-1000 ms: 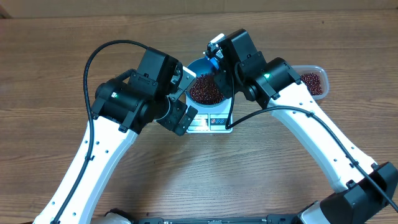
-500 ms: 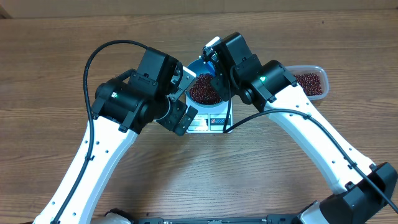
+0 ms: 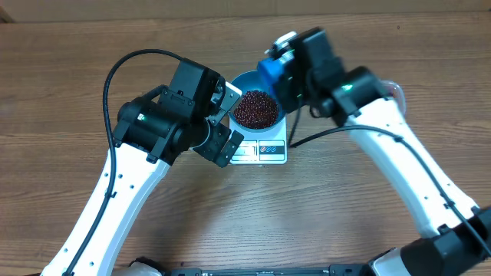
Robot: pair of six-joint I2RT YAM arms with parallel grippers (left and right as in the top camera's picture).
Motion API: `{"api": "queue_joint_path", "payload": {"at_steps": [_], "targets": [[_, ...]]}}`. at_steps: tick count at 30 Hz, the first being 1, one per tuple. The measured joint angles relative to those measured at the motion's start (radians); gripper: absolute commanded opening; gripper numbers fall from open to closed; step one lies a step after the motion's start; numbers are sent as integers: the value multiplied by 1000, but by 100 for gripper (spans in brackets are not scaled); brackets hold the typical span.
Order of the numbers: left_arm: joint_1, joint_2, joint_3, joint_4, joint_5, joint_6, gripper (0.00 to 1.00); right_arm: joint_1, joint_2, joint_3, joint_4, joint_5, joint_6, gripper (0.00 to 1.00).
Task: Scoop item into bowl and weigh 150g on scale
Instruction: 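Move the empty scoop back to the bean tub with the right gripper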
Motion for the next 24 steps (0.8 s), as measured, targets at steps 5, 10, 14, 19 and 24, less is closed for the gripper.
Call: {"api": "queue_joint_path", "payload": {"at_steps": [5, 10, 14, 19, 24], "targets": [[0, 0, 0, 0, 0, 0, 100, -163, -91, 0, -37, -26, 98, 4], [0, 0, 0, 0, 0, 0, 100, -277, -119, 8, -126, 125, 191, 4], [0, 0, 0, 0, 0, 0, 100, -302, -119, 8, -154, 262, 217, 4], [0, 0, 0, 0, 0, 0, 100, -303, -119, 5, -153, 348, 228, 4], [0, 0, 0, 0, 0, 0, 99, -313, -103, -8, -166, 407, 235, 4]]}}
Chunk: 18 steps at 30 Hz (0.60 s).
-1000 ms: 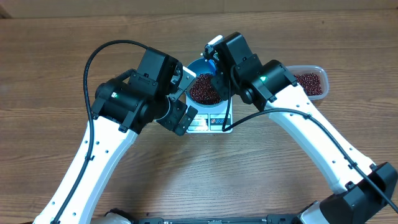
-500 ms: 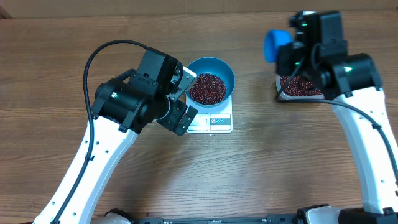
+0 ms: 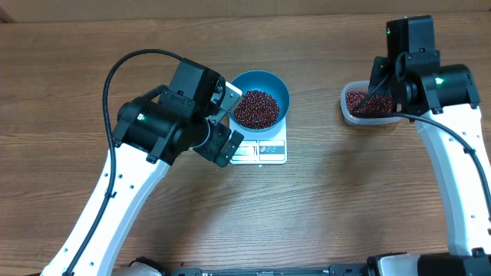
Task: Scoop item into bowl and weigh 150g on scale
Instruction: 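Move the empty scoop back to the bean tub with the right gripper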
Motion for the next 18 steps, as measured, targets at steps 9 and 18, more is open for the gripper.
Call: {"api": "queue_joint_path", "payload": {"at_steps": [9, 18], "targets": [[0, 0, 0, 0, 0, 0, 99, -6, 135, -1, -76, 22, 0, 4], [0, 0, 0, 0, 0, 0, 99, -6, 263, -4, -116, 21, 0, 4]]}}
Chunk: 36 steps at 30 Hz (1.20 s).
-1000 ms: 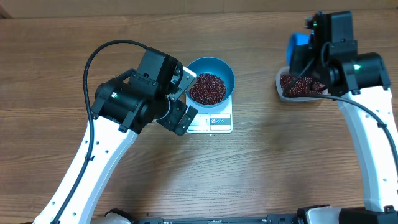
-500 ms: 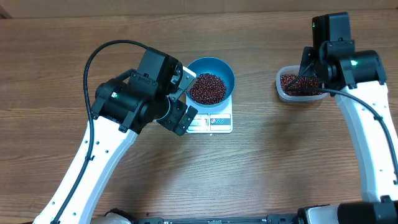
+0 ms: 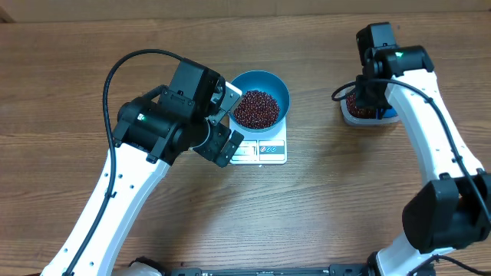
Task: Scoop item into bowl and weigh 150g on scale
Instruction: 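Move the empty scoop back to the bean tub with the right gripper, then dip the scoop into the tub and scoop more red beans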
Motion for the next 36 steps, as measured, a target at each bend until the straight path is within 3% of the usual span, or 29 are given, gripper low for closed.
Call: {"api": "queue_joint_path", "payload": {"at_steps": [23, 36], "targets": [[0, 0, 0, 0, 0, 0, 99, 0, 2, -74, 72, -164, -75, 4], [0, 0, 0, 0, 0, 0, 99, 0, 1, -101, 96, -136, -80, 4]]}}
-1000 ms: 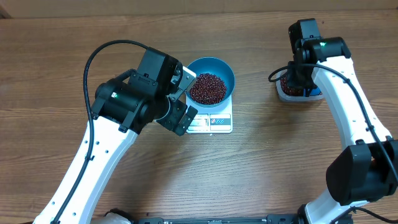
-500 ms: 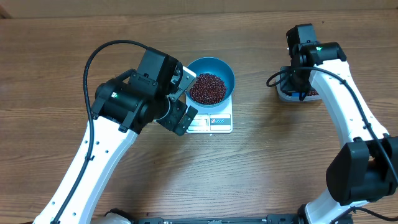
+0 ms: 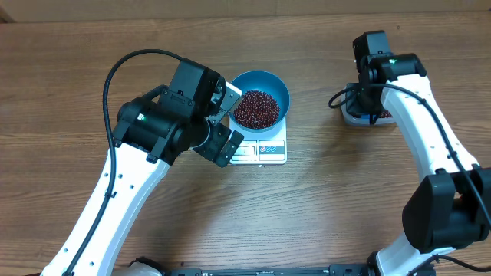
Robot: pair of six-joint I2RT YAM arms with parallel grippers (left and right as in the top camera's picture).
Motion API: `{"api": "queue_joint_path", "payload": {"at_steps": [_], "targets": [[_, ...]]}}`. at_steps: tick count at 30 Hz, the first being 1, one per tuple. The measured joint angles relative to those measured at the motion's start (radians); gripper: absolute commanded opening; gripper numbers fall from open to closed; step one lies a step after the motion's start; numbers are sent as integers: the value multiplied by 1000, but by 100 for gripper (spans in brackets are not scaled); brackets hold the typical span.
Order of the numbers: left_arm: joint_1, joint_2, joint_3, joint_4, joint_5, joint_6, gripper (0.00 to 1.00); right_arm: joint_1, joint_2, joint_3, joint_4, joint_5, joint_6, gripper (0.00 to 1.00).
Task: Scoop item into bowl and weigh 150g on scale
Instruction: 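Dip the scoop into the tub and scoop more red beans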
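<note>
A blue bowl (image 3: pixel 278 90) heaped with red beans (image 3: pixel 255 109) stands on the white scale (image 3: pixel 265 151) at the table's middle. My left gripper (image 3: pixel 228 106) rests at the bowl's left rim; its fingers are too foreshortened to judge. At the far right, the clear tub of beans (image 3: pixel 386 115) is mostly covered by my right wrist. My right gripper (image 3: pixel 367 106) points down into the tub, shut on the blue scoop (image 3: pixel 363 119), of which only a sliver shows.
The scale's display and buttons (image 3: pixel 268 149) face the near edge. A black cable (image 3: pixel 341 93) loops off the right wrist beside the tub. Bare wooden table (image 3: pixel 322 199) spreads in front of the scale.
My right wrist has shifted slightly left and lower over the tub, covering more of its beans. The left arm, the bowl and the scale are unchanged.
First my right gripper held the blue scoop at the bowl's right rim. Then it was over at the tub on the right, later lowered into it from the left side, and now sits deeper over it. The left arm stayed at the bowl throughout.
</note>
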Motion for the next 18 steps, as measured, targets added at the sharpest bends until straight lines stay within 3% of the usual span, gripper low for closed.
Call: {"api": "queue_joint_path", "payload": {"at_steps": [18], "targets": [[0, 0, 0, 0, 0, 0, 100, -7, 0, -54, 43, -178, -51, 4]]}}
